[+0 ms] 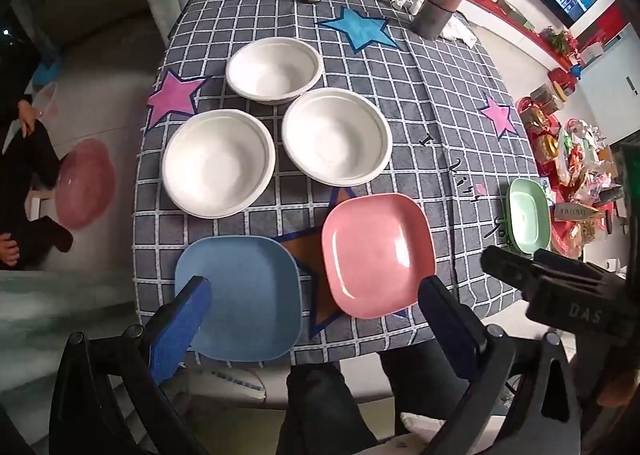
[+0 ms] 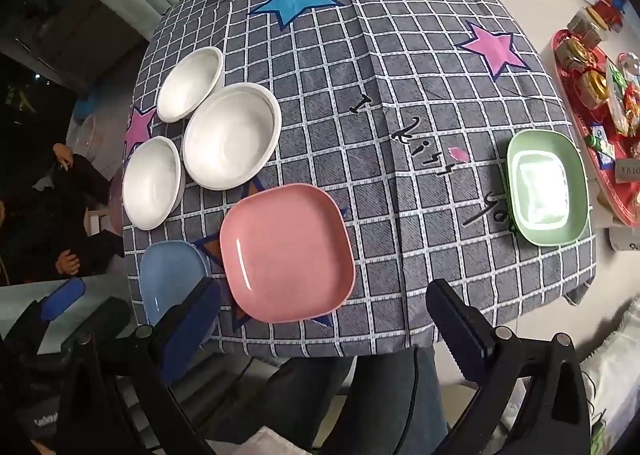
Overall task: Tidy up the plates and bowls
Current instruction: 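Move both grippers toward the pink square plate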
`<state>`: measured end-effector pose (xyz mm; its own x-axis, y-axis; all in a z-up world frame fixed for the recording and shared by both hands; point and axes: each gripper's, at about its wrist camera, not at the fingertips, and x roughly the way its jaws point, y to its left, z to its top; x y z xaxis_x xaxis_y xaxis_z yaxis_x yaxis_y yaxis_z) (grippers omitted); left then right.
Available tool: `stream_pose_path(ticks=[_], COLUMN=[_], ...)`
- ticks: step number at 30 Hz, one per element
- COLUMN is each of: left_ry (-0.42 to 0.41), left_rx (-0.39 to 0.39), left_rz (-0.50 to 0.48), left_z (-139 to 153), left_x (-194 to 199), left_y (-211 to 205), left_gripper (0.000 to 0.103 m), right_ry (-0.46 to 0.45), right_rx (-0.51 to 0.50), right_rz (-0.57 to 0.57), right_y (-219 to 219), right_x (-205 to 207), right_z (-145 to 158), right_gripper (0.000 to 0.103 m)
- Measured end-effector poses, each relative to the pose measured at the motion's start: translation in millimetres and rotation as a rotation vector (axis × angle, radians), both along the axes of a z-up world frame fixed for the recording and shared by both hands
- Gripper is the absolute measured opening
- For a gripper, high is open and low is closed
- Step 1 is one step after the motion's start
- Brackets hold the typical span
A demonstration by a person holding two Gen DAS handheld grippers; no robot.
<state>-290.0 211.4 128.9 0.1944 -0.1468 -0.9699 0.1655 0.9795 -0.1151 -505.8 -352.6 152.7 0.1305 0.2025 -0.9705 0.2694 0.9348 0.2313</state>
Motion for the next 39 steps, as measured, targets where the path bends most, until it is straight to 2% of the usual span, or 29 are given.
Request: stream_pose_path(ticks=[13, 21, 29, 39], left_ry=[-0.019, -0.035, -0.041, 0.001], left_rx=[0.028, 0.028, 0.027, 0.032], left_rz=[-0.014, -0.038, -0.041, -0.038], left_z=[3.9, 6.3, 8.8, -2.1], left_x=[7.7, 7.5, 6.4, -6.3], left_y=[-7.0, -14.4, -12.5, -9.2], left_gripper=[0.103, 0.103, 0.103, 0.103], right_ry=[-0.015, -0.043, -0.021, 0.031], right_rx=[-0.024, -0.092, -0.087, -0.054], right_rz=[0.03, 0.041, 0.041, 0.034], right_y=[1.7, 5.7, 3.9, 2.8], right_x=[-1.1, -0.5, 0.4, -6.3], right_z=[9.9, 11.8, 18.8, 7.4], right_gripper=[0.103, 0.103, 0.103, 0.103])
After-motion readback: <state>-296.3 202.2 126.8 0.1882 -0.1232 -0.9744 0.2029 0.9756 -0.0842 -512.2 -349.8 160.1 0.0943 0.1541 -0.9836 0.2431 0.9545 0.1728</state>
